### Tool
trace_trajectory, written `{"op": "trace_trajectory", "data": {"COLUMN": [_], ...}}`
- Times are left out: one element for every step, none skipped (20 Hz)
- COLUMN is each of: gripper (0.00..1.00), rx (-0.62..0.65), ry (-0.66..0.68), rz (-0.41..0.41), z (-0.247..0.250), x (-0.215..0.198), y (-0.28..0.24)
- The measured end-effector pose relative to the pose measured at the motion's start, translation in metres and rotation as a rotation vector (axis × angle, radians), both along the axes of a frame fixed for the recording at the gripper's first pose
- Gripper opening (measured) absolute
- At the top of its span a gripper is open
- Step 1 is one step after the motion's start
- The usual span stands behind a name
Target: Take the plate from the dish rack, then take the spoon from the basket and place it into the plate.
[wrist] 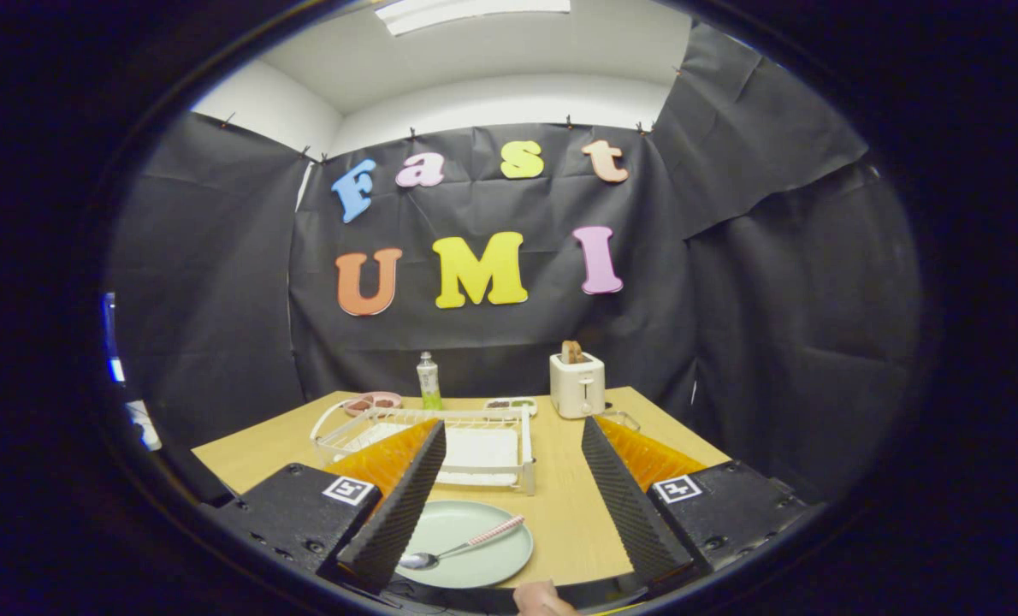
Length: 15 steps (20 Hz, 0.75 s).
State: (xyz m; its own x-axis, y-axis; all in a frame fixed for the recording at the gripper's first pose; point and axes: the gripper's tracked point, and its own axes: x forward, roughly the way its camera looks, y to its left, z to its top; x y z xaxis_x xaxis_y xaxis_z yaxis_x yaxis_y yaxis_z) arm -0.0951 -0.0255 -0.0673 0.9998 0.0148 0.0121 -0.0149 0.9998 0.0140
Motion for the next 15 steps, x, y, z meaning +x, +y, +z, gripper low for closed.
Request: {"op": "trace_trajectory", "data": {"gripper": [1.0,1.0,1.0,1.0,1.0,1.0,1.0,1.0,1.0,1.0,1.0,1.0,1.0,1.0,1.0], "rx": [-0.003,-0.002,0.005,0.015,0.023,0.029,0.031,0.031,0.028,0.021,0.018,0.014,0.014,0.016,0.018], "ry": [-0.007,-0.014,-0.013,-0.016,-0.019,-0.019,-0.021,-0.024,-0.026,-0.024,-0.021,-0.015,-0.012,-0.008,-0.005], "rz": [0.006,0.005,0.002,0.003,0.004,0.002,0.004,0.001,-0.005,-0.012,-0.011,-0.012,-0.012,-0.013,-0.019], "z": [0.004,0.008,0.008,0.009,0.01,0.012,0.012,0.013,0.013,0.012,0.01,0.009,0.008,0.008,0.007], "x": [-0.005,-0.008,-0.01,-0.011,-0.011,-0.011,-0.012,-0.012,-0.011,-0.01,-0.009,-0.008,-0.007,-0.007,-0.006], "y": [-0.001,-0.005,-0.01,-0.01,-0.012,-0.014,-0.015,-0.015,-0.018,-0.02,-0.018,-0.017,-0.018,-0.018,-0.02]}}
